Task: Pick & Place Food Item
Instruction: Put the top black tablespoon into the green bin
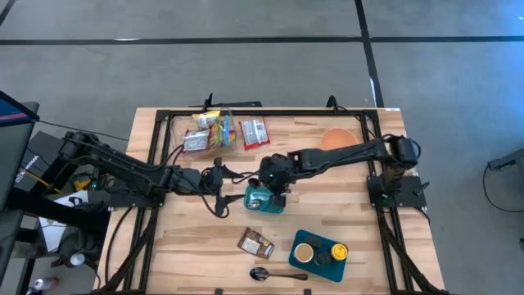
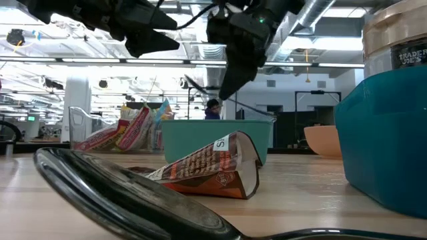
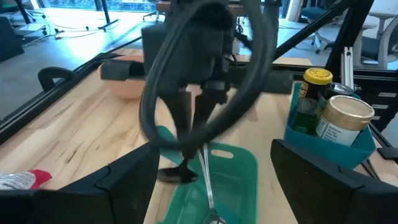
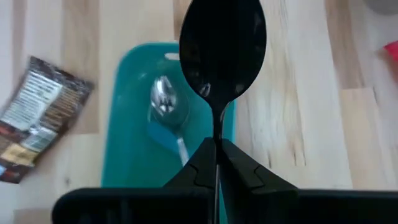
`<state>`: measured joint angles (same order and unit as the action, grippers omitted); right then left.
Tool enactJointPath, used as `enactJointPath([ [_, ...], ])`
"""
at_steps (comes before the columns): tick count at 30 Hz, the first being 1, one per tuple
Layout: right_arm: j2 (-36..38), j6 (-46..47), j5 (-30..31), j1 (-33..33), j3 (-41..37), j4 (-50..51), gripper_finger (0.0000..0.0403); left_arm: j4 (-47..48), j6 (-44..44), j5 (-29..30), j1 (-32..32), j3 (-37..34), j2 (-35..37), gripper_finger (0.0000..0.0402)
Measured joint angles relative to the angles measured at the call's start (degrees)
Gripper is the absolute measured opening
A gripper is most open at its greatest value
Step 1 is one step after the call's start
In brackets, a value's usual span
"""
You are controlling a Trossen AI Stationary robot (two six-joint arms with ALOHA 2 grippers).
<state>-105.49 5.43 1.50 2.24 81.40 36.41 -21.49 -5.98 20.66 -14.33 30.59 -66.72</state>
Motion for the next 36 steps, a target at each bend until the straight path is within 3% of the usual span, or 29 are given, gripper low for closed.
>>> enactJointPath([
  [13,-1.8,-3.1,0.0,0.0,1.3,2.1,0.0002,1.2,4.3,0.1,-3.3,0.0,0.0,0.0301],
  [36,-5.2,-2.4,0.0,1.0,1.3,2.3,0.0009,1.0,4.2,0.0,-3.4,0.0,0.0,0.0301],
])
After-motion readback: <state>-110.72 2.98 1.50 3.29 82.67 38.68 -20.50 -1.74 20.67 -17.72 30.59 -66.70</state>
